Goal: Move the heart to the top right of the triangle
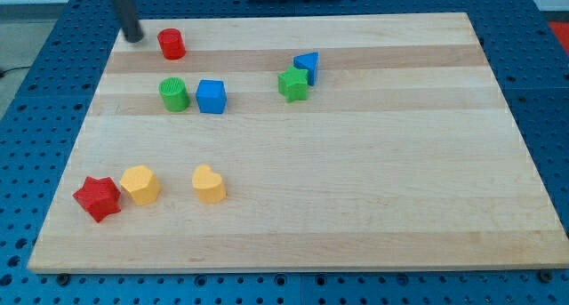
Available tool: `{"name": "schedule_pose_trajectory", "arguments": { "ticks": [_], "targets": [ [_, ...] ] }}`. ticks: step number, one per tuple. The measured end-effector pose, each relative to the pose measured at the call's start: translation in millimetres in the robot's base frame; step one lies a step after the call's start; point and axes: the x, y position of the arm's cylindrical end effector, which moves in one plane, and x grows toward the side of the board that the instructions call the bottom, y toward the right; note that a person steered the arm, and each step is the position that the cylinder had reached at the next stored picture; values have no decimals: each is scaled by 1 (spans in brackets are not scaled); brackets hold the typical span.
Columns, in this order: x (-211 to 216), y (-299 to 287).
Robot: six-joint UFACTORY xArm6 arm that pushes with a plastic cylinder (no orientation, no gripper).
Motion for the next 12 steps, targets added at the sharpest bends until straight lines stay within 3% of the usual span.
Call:
{"name": "schedule_pose_trajectory", "arguments": {
  "ticks": [2, 3, 4, 5, 7, 8, 9, 10, 11, 12],
  "targets": [
    [135, 0],
    [189, 33],
    [204, 151],
    [210, 187],
    [270, 134],
    [295, 178],
    [252, 214],
    [239, 268],
    [257, 287],
    [235, 298]
  ]
}}
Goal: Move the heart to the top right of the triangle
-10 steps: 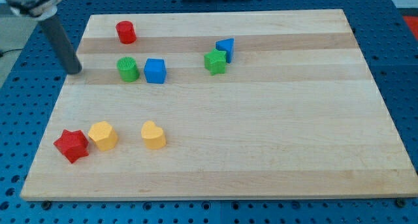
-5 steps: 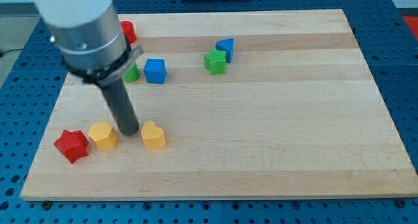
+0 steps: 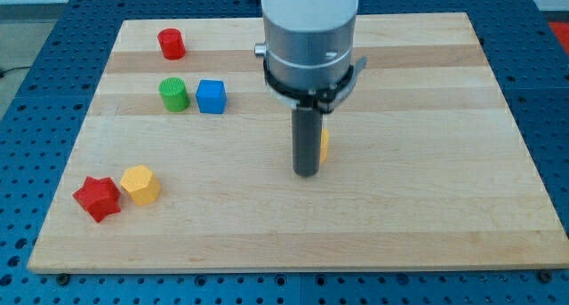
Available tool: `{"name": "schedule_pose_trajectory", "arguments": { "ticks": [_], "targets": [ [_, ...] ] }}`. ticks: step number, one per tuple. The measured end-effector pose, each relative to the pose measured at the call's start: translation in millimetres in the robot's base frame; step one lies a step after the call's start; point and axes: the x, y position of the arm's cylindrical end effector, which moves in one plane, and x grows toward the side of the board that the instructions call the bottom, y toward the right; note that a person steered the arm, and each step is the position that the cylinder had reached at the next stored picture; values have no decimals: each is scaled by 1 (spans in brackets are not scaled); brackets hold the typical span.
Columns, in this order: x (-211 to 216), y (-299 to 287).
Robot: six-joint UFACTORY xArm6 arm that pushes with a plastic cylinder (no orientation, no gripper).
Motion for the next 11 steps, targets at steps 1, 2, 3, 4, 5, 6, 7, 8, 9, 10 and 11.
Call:
{"name": "schedule_pose_trajectory", "arguments": {
  "ticks": [1, 2, 3, 4, 5, 6, 7, 8, 9, 10, 11],
  "targets": [
    [-29, 8],
    [-68, 35],
    [-103, 61],
    [-152, 78],
    [-185, 83],
    [-201, 91],
    [-211, 121],
    [-214, 97],
    [-225, 88],
    [-256, 133],
    [-256, 76]
  ]
}}
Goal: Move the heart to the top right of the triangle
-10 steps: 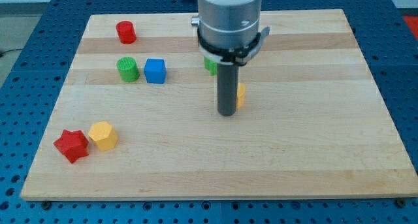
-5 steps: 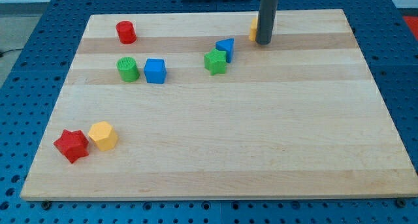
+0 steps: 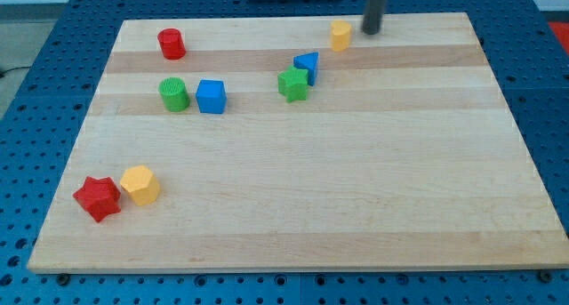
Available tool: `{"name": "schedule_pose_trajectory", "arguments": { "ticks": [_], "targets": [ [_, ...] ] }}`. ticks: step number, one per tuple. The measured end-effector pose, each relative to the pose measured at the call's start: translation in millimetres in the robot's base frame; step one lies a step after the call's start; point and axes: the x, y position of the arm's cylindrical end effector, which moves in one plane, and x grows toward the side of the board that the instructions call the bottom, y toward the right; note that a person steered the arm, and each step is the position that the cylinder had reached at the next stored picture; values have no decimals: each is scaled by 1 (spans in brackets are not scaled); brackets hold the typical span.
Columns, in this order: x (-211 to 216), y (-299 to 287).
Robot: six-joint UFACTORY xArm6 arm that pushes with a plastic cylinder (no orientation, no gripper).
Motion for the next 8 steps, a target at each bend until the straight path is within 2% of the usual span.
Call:
{"name": "schedule_pose_trajectory", "arguments": {
  "ticks": [1, 2, 3, 4, 5, 7, 8],
  "targets": [
    [32, -72],
    [48, -42],
    [79, -57],
    [76, -102],
    [76, -111],
    [42, -83],
    [48, -91]
  ]
}}
